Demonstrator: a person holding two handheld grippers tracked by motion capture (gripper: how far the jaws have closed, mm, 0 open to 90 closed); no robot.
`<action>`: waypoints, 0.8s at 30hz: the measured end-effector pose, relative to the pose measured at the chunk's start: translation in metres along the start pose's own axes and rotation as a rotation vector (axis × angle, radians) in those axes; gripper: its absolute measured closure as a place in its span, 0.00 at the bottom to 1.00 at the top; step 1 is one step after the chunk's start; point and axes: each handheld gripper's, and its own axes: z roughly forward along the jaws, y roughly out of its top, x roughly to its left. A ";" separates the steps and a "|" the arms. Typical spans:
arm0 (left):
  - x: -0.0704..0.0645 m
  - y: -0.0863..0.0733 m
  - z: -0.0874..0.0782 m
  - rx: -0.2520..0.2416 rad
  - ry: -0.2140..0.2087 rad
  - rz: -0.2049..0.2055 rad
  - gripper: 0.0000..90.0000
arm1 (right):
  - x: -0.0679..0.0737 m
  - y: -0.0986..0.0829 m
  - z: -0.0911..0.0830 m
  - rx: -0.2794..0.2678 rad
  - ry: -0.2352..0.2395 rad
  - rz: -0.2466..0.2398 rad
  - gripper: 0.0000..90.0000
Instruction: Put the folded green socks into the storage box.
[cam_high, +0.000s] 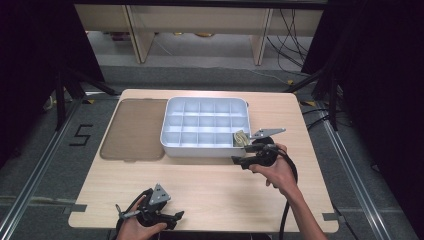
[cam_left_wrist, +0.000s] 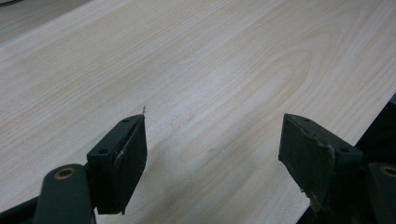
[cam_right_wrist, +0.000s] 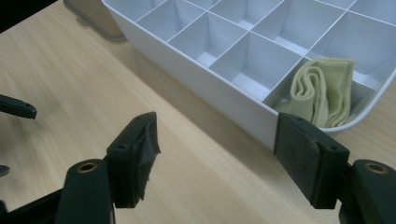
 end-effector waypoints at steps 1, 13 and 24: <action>0.000 0.000 0.000 -0.001 -0.002 -0.003 0.26 | 0.000 -0.002 0.002 -0.042 -0.003 -0.028 0.34; 0.000 0.000 0.000 -0.005 -0.002 -0.002 0.26 | 0.005 -0.014 0.000 -0.035 0.007 -0.038 0.33; -0.001 0.001 -0.001 -0.004 -0.009 0.010 0.26 | 0.011 -0.027 -0.002 -0.023 0.012 -0.038 0.32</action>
